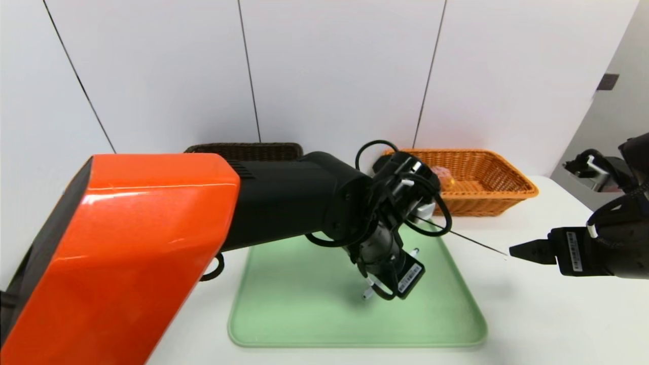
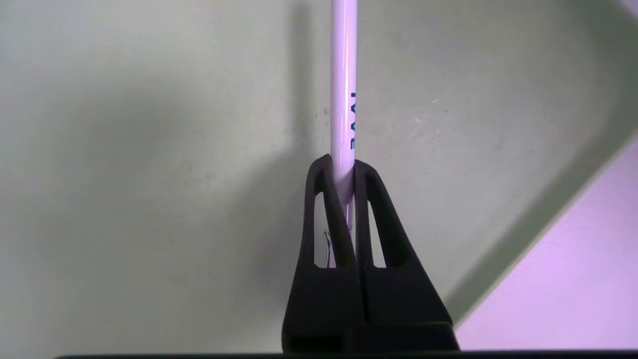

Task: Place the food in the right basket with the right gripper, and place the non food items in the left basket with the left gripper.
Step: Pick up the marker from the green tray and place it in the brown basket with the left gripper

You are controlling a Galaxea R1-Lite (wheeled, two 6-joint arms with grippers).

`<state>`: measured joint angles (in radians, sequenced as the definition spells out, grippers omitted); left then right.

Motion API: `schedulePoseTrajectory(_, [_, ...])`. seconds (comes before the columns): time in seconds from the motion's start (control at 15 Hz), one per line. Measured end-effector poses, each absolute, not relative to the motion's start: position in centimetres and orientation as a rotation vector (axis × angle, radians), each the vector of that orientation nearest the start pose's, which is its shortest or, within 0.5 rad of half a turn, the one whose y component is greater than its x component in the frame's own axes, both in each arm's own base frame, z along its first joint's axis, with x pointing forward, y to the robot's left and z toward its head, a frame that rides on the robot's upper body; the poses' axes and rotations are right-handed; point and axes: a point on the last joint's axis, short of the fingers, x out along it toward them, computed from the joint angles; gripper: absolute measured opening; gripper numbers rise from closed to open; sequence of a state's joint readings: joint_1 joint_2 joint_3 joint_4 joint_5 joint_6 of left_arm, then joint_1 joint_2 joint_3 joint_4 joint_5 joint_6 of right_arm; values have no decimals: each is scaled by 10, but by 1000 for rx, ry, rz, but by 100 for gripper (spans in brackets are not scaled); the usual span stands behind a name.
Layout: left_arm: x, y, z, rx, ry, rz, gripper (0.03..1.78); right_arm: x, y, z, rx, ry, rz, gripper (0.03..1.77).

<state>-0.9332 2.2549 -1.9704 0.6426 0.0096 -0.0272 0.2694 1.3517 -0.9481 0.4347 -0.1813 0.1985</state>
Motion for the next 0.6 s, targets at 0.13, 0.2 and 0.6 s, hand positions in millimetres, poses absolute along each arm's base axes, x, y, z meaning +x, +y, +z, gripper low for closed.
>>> schedulePoseTrajectory(0.13, [261, -347, 188, 383, 842, -834, 5, 186, 47, 217, 1, 820, 1, 170])
schedulePoseTrajectory(0.2, [260, -343, 197, 352, 832, -824, 5, 185, 47, 217, 1, 821, 1, 170])
schedulePoseTrajectory(0.6, [276, -284, 261, 138, 728, -690, 5, 181, 46, 213, 1, 829, 0, 170])
